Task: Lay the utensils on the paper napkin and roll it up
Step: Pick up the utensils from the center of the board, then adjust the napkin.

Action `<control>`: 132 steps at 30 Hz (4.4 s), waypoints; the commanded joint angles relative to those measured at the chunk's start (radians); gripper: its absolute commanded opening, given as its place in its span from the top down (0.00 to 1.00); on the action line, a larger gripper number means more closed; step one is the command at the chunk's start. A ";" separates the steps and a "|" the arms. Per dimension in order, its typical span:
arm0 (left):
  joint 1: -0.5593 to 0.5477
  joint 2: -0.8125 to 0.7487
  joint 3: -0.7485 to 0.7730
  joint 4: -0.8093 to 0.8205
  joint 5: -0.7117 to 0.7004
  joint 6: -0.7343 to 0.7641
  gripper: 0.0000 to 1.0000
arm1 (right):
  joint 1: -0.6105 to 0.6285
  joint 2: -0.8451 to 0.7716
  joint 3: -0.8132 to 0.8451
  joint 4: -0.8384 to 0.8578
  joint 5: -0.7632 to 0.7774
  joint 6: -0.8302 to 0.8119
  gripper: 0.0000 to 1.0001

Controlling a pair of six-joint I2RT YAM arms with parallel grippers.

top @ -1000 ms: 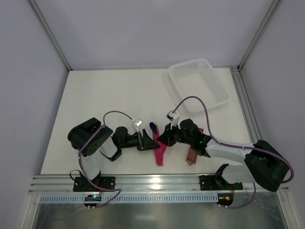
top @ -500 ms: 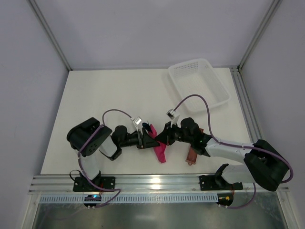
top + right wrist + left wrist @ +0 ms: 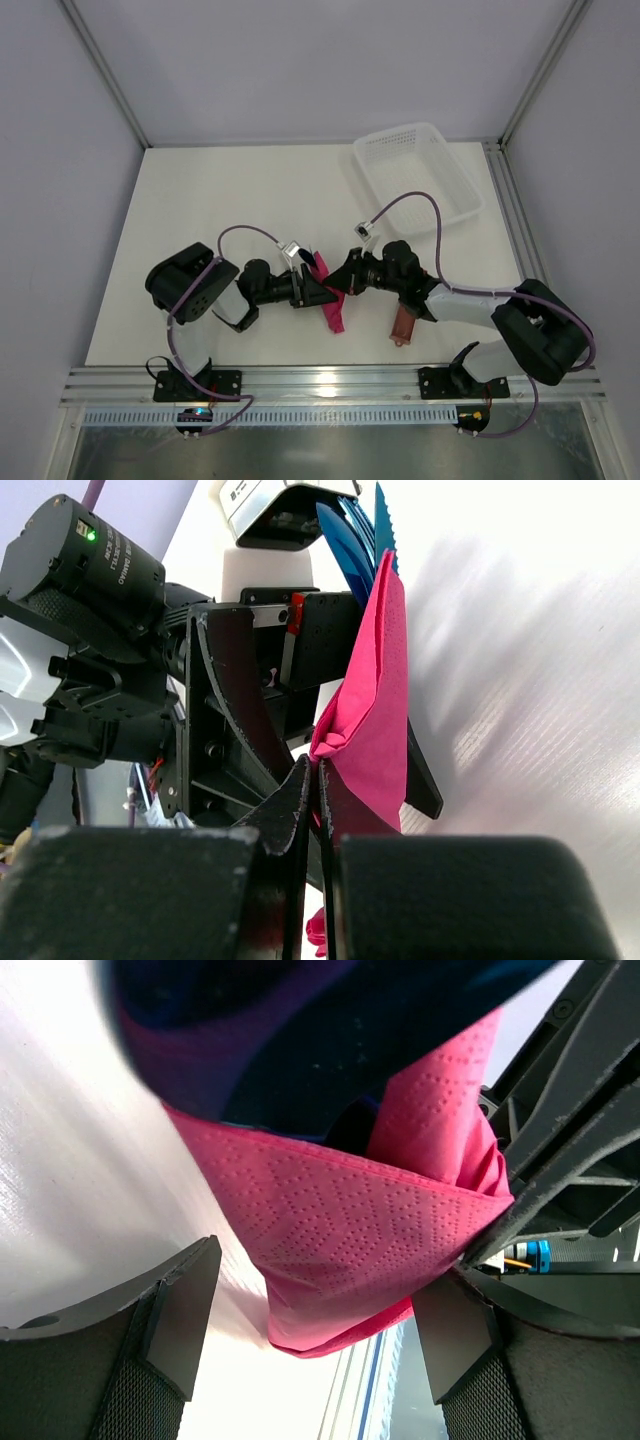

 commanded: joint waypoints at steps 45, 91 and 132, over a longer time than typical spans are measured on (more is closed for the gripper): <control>0.014 0.000 0.027 0.239 0.004 -0.038 0.35 | -0.118 0.220 -0.112 0.466 -0.101 0.147 0.96; 0.014 -0.208 0.045 0.057 0.079 -0.043 1.00 | -0.111 -0.310 -0.052 -0.333 0.136 0.061 0.30; -0.040 -0.672 0.081 -0.601 0.016 0.183 0.99 | 0.041 -0.331 -0.103 -0.040 0.100 0.119 0.21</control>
